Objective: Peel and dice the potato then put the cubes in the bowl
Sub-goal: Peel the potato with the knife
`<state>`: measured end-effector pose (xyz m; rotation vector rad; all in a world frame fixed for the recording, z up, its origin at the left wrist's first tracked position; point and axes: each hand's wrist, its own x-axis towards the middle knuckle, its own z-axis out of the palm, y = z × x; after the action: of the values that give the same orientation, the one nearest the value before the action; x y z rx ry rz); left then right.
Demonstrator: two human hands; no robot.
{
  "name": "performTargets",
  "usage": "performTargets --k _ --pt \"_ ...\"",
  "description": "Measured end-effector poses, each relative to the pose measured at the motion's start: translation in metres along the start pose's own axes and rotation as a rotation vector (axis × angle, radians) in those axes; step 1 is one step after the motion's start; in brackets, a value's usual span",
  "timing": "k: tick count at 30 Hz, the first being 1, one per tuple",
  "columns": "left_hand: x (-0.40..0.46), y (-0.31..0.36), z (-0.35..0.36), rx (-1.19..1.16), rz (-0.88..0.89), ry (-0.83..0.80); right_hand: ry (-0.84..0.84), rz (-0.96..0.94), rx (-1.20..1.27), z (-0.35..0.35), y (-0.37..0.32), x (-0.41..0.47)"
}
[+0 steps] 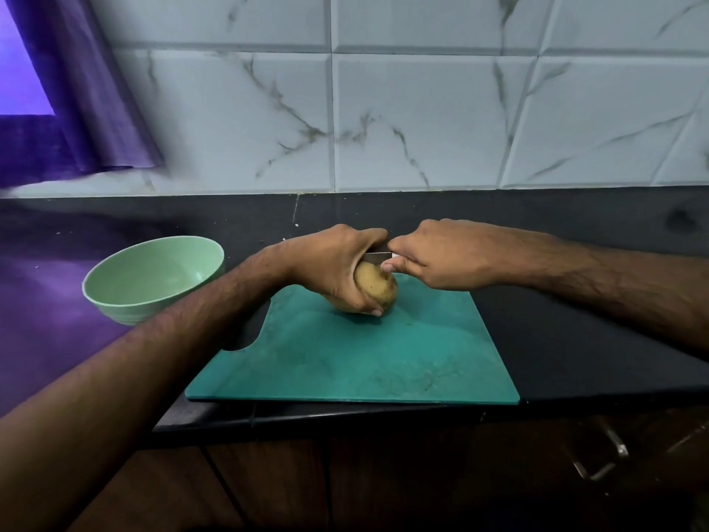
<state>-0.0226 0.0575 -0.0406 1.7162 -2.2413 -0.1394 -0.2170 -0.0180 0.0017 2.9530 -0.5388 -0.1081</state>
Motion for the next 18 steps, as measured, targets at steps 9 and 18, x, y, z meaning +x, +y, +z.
performTargets --k 9,18 --pt "-0.003 -0.001 0.004 -0.009 0.023 0.024 0.083 -0.022 -0.119 0.008 0.000 -0.002" --pt "-0.007 -0.002 0.013 -0.043 0.047 0.079 0.103 -0.035 -0.141 0.019 -0.002 -0.006"
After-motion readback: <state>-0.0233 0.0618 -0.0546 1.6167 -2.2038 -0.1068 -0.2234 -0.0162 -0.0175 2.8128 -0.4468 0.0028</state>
